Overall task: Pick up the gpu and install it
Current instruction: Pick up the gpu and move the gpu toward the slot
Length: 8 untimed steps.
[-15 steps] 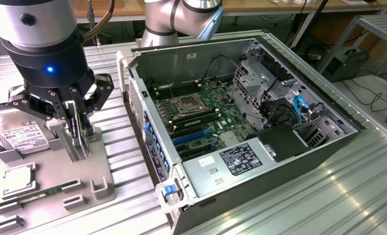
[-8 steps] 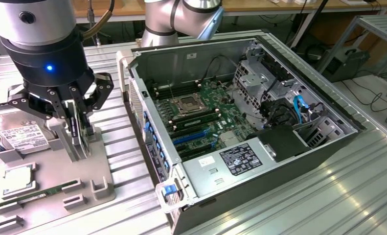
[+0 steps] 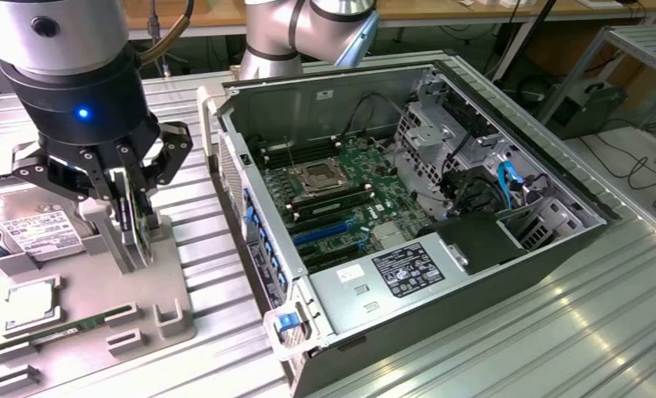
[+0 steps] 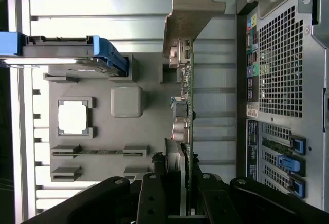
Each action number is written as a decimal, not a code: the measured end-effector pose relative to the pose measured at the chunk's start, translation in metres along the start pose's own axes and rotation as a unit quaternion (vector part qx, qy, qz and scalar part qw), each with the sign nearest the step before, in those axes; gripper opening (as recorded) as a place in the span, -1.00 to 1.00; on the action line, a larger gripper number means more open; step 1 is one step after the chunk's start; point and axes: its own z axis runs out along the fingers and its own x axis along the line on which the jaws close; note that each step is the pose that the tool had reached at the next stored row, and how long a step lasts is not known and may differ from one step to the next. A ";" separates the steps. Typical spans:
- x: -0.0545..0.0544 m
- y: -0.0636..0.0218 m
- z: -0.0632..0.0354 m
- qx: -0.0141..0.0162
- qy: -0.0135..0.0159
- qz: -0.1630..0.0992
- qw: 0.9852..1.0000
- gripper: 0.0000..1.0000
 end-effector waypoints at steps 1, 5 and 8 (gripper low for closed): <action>0.000 0.0000 -0.0003 0.000 0.000 0.000 1.000 -0.44; 0.000 0.0000 -0.0013 0.000 0.000 0.000 1.000 -0.44; 0.000 0.0001 -0.0017 0.000 0.000 0.000 1.000 -0.44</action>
